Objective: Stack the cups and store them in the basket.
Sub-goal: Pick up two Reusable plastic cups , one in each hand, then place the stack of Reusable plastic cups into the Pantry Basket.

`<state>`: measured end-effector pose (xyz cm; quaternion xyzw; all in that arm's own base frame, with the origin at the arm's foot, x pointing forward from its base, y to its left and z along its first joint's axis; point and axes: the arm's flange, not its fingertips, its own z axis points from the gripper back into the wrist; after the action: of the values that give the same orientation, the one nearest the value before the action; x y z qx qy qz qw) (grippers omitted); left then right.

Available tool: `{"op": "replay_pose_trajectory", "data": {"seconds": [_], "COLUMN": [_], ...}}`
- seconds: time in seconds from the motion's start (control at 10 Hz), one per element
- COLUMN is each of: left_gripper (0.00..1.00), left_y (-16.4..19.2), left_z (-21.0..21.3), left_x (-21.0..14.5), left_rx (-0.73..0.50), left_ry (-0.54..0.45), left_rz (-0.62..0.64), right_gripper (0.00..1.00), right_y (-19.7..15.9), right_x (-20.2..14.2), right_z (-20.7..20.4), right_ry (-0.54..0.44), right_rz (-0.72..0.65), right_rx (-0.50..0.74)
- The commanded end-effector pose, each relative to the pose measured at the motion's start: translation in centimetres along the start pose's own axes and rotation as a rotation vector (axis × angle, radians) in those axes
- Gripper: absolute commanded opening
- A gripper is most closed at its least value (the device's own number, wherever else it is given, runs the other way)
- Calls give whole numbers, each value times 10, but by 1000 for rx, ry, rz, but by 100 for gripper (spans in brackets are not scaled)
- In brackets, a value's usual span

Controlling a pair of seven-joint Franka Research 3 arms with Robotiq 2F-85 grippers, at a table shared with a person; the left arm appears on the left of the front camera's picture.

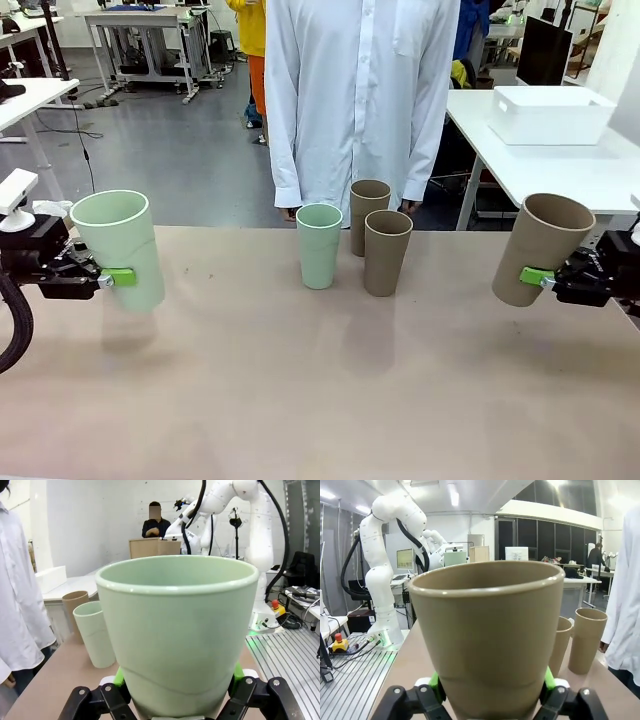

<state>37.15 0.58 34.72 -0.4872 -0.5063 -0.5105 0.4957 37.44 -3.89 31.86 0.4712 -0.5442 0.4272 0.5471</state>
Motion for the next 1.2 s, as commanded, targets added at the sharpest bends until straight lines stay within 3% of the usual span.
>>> {"op": "replay_pose_trajectory", "data": {"seconds": [0.0, 1.1], "left_gripper": [85, 85], "left_y": [4, 4], "left_z": [2, 2], "left_x": [-4, -4], "left_rx": [12, 12], "left_ry": [14, 14], "left_rz": [7, 7], "right_gripper": [85, 85], "right_y": [0, 0], "right_x": [3, 3], "right_z": [0, 0], "right_ry": [-7, -7], "right_rz": [5, 5], "right_rx": [-1, -1]}}
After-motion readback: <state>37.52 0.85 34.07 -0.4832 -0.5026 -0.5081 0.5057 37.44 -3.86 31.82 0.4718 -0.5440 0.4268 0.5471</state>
